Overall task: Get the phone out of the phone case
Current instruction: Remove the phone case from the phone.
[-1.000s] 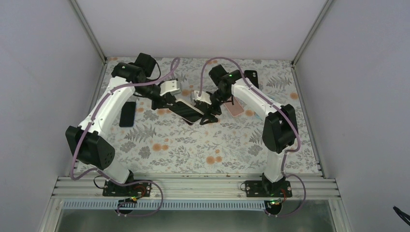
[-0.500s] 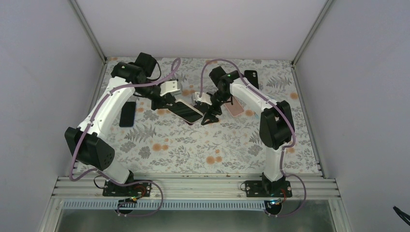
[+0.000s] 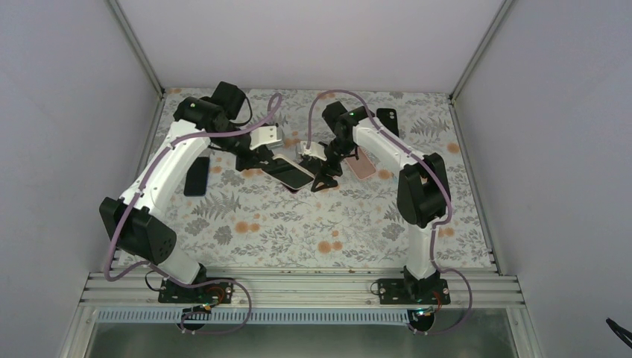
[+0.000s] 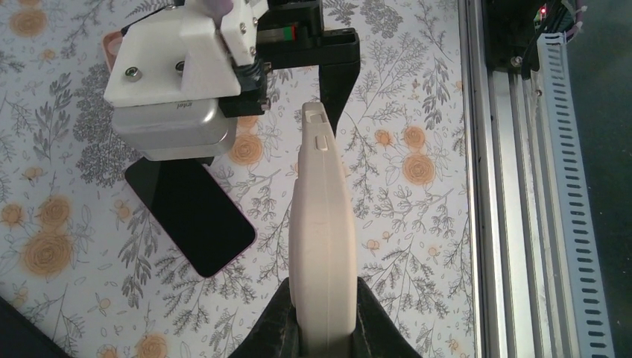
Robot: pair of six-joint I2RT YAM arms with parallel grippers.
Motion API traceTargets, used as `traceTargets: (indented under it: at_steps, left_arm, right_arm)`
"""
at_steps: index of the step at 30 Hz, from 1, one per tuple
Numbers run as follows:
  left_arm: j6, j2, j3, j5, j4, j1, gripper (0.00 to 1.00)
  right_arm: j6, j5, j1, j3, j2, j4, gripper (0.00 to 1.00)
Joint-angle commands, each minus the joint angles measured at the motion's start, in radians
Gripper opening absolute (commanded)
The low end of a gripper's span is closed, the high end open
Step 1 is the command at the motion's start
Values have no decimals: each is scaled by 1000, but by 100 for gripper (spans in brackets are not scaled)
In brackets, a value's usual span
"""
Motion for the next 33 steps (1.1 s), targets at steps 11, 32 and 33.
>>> traceTargets:
  at_steps: [11,32,33]
  left_arm:
    - [-15,-48,-57,122,-9,-97,2]
    - [-60,18,-100,121,135,-102,2]
    - [-60,23,-88,129,135,-101,2]
  right_arm:
    - [204,76,-41,146,41,204,98]
    - [209,-142,-31,188,-51,134,99]
    - [213,-152,-25,190,-48,136,99]
